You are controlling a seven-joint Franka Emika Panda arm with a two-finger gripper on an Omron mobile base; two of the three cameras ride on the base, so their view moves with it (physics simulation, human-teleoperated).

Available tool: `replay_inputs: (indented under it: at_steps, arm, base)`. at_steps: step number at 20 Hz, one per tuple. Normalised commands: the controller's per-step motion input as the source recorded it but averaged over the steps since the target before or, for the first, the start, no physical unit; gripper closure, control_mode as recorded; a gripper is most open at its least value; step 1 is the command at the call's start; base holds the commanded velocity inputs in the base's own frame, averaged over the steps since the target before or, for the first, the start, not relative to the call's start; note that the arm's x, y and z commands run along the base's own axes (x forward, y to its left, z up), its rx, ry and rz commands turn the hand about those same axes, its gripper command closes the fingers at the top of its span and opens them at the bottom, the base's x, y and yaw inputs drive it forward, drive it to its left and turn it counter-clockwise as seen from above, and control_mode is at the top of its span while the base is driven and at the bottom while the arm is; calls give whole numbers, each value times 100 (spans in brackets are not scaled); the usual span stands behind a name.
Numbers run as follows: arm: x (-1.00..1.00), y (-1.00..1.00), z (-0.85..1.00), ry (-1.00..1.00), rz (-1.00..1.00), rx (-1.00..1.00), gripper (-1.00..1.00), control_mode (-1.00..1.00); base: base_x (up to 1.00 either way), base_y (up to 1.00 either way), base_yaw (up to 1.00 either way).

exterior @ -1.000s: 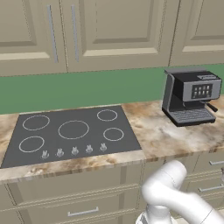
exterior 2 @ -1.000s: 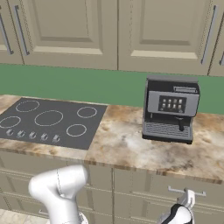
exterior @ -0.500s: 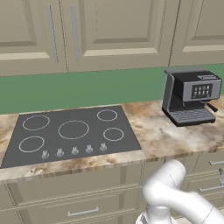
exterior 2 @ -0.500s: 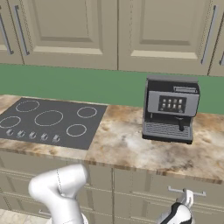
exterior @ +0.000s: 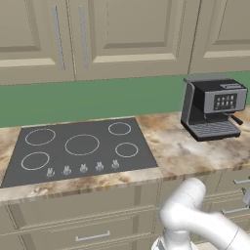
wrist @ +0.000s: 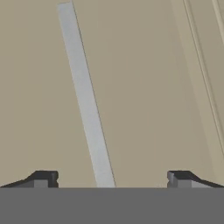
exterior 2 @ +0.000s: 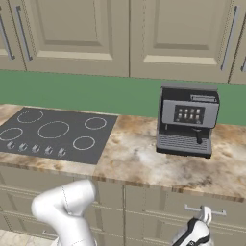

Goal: Take the pizza cutter from the drawer on the right and place it on the dining counter for cutting.

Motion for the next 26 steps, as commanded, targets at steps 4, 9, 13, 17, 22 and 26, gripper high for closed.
replay_inputs:
  at_steps: [4, 9, 13, 17, 22, 26]
  arm:
    - [11, 0, -25, 0, 0, 0, -100, -100]
    - [5, 0, -26, 0, 0, 0, -100, -100]
    - [8, 0, -20, 0, 0, 0, -100, -100]
    - [11, 0, -13, 0, 0, 0, -100, -100]
    - [12, 0, -7, -2, 0, 0, -100, -100]
    - [20, 0, -12, -1, 0, 0, -100, -100]
  base:
    - [0, 0, 0]
    - [0, 0, 0]
    - [0, 0, 0]
    - [0, 0, 0]
    - [0, 0, 0]
    - [0, 0, 0]
